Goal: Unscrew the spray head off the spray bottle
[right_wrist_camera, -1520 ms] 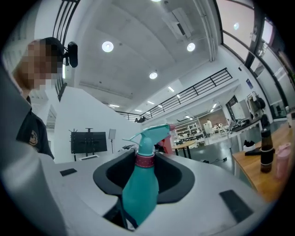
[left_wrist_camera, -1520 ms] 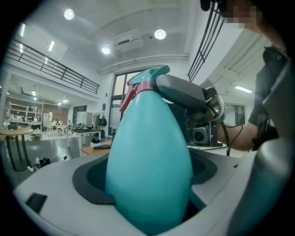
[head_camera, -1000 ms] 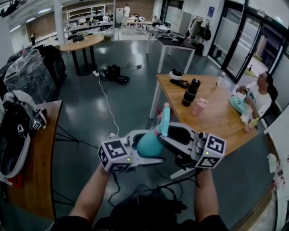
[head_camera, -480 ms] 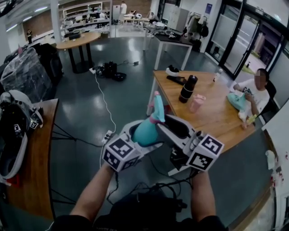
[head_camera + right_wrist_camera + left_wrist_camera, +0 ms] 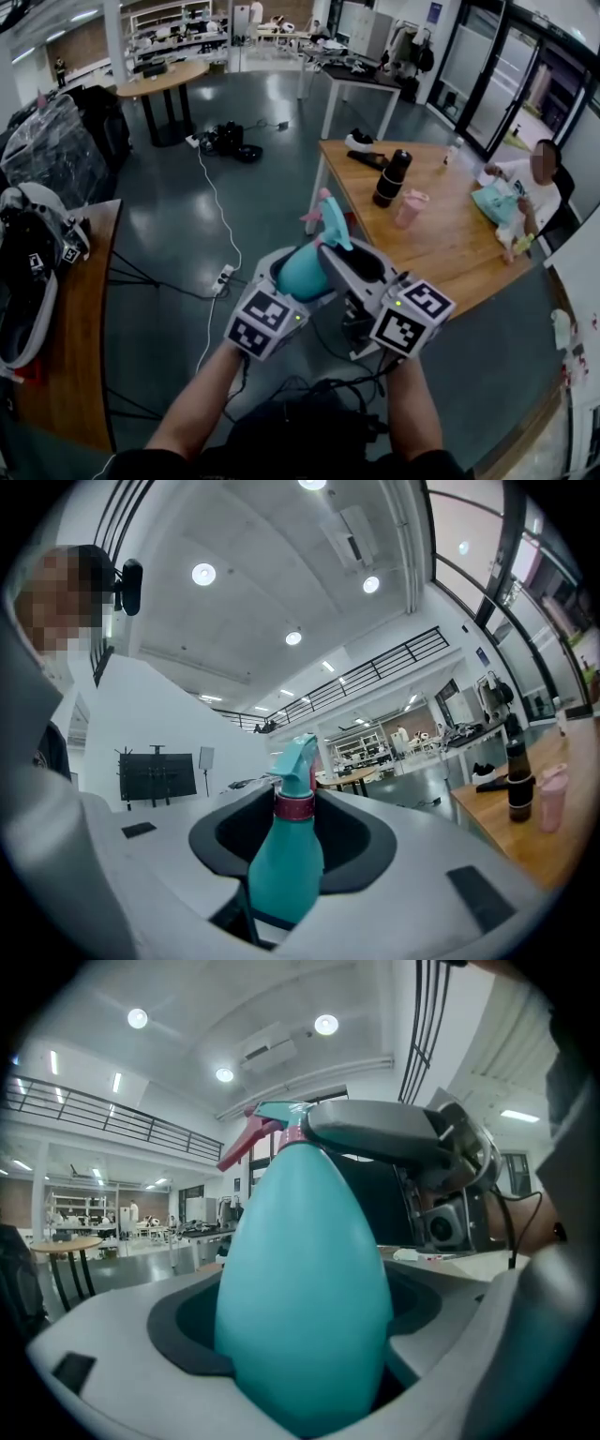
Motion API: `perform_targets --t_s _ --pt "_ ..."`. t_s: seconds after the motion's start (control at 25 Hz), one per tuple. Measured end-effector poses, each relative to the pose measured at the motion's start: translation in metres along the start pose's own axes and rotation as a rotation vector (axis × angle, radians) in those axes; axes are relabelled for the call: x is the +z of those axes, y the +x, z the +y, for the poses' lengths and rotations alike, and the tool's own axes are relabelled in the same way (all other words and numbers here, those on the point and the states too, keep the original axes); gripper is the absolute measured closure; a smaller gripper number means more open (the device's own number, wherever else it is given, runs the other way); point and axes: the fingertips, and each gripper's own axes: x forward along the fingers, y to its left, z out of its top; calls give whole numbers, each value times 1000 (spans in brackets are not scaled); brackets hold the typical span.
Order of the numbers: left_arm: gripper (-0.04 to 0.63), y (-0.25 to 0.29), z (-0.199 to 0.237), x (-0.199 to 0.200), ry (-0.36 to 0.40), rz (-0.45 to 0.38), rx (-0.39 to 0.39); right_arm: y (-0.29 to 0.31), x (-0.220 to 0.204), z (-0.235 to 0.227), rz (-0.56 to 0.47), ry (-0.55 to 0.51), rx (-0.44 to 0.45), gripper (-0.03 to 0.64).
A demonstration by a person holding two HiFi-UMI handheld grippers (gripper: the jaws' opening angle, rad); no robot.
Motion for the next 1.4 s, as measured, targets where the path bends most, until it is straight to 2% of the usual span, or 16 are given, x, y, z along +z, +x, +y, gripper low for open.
perform_targets --t_s 0.2,0.68,0.84,0.92,1.0,1.2,1.4 --pt "150 -6 -10 0 -8 -5 -85 -4 -2 6 13 -16 68 480" --pt "150 -26 -58 10 -40 -67 -450 -30 1 33 20 -56 386 481" --pt "150 -31 -67 9 -42 -74 -508 -36 -1 38 17 -58 451 482" --pt "150 -31 -65 9 -33 -75 -496 -36 -1 38 11 -61 451 481" --pt "150 -27 -60 10 -29 -78 -450 -34 0 33 2 -63 412 474" --pt "150 -19 -36 13 -31 -98 -280 -29 0 23 4 -65 284 463" --pt "150 -12 -14 2 -25 -54 -120 -22 -1 12 5 -35 126 465"
